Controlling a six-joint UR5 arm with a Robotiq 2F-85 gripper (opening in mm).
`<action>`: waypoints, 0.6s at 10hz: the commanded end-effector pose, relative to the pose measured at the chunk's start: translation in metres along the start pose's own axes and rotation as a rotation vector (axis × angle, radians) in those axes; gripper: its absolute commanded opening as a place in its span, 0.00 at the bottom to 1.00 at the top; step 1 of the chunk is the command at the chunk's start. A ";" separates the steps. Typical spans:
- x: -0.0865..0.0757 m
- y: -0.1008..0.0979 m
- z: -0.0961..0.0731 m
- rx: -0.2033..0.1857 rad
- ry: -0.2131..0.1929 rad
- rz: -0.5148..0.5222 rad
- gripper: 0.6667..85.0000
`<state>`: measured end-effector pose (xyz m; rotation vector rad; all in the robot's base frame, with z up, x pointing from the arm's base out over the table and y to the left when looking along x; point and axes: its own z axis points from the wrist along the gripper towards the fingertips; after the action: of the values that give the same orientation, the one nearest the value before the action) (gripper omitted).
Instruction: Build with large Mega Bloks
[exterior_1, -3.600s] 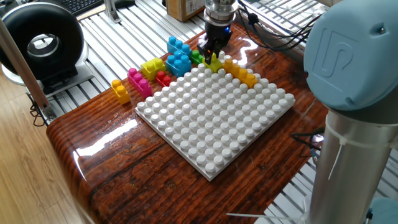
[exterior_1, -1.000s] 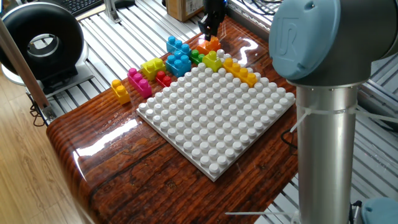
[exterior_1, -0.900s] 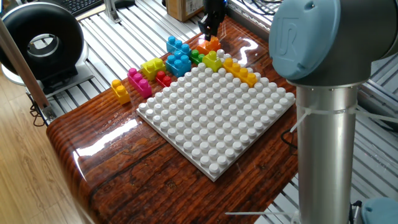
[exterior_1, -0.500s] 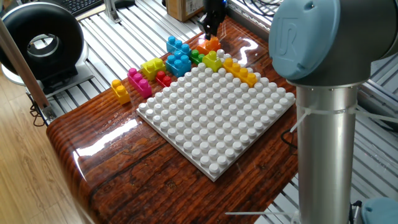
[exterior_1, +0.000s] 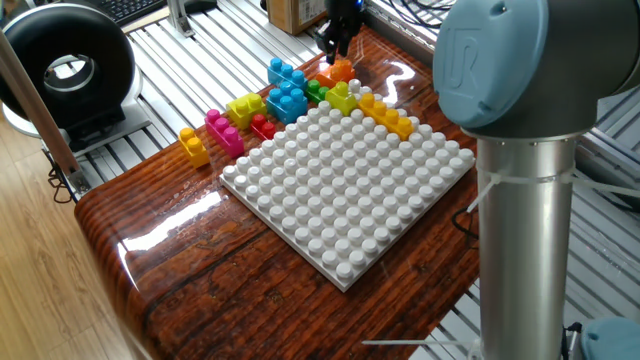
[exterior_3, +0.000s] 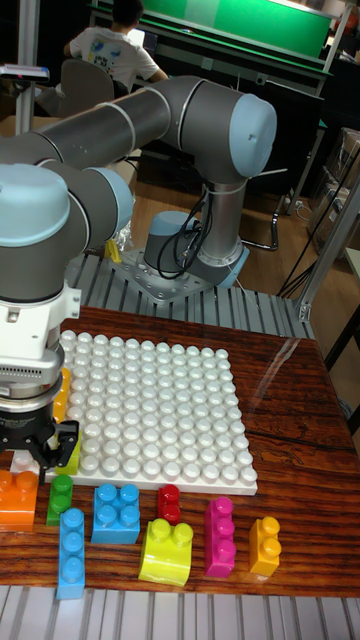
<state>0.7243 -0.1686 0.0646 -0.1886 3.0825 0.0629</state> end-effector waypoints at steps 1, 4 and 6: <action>-0.010 -0.001 0.013 -0.019 -0.008 -0.021 0.67; -0.010 -0.010 0.019 0.004 -0.004 -0.048 0.70; -0.008 -0.007 0.020 -0.005 0.002 -0.051 0.75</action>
<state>0.7335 -0.1749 0.0470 -0.2575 3.0796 0.0521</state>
